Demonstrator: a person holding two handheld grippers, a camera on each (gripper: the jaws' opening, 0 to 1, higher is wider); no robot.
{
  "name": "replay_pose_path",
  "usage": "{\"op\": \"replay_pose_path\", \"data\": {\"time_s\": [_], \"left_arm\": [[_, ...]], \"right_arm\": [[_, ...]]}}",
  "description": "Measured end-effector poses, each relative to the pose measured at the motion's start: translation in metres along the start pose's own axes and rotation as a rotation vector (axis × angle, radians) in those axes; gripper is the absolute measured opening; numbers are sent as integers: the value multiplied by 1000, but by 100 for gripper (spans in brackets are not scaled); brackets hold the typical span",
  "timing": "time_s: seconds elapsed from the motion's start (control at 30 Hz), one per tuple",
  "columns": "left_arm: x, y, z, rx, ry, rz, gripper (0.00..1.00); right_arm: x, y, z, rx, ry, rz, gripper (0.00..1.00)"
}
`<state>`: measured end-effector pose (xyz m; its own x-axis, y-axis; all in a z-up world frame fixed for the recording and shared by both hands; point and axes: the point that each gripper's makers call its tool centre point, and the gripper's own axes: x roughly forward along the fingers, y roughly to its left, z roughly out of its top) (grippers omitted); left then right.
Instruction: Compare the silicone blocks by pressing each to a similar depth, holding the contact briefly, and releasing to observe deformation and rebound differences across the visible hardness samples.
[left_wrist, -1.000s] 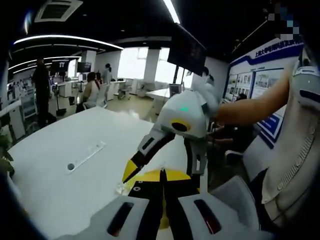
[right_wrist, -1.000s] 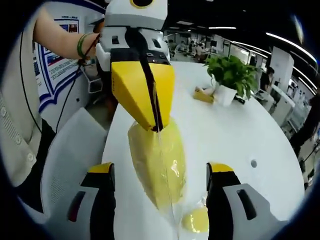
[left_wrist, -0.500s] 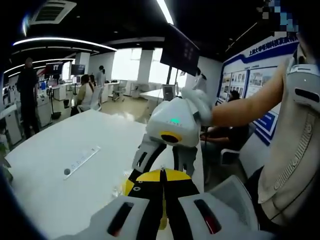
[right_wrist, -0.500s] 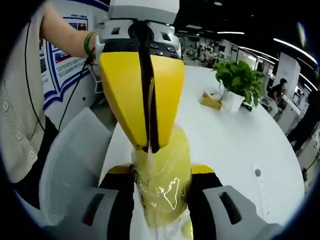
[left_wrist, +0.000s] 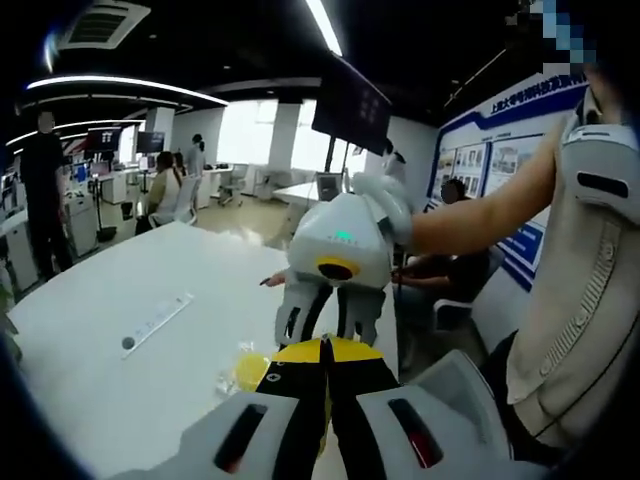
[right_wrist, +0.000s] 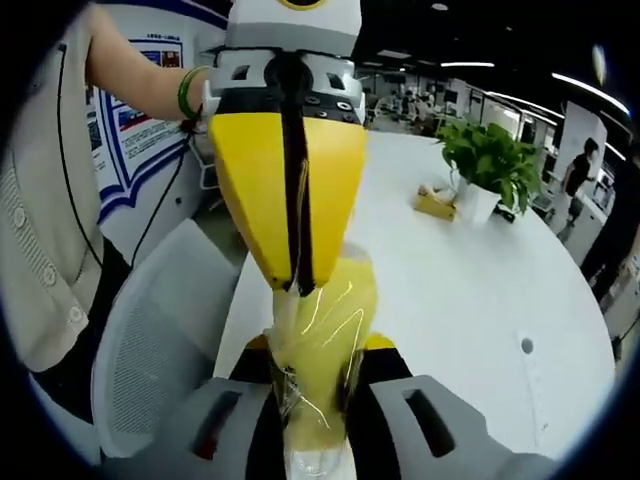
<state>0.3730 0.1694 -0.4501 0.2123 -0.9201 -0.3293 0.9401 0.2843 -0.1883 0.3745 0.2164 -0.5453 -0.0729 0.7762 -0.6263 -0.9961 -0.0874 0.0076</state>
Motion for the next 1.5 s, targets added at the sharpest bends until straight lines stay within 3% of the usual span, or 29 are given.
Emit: {"op": "replay_pose_path", "data": {"time_s": [0.23,0.73,1.5], "left_arm": [[-2,0,-4,4,0,8,0],[-3,-14,-8,-6,-15,21,0],[-9,-21,2,17,-22,60,0]], "right_arm": [[5,5,-1,25,14,-1,6],[5,19,0,-21,28,-5,5],[-6,22,7,-23,38,-18,8]]}}
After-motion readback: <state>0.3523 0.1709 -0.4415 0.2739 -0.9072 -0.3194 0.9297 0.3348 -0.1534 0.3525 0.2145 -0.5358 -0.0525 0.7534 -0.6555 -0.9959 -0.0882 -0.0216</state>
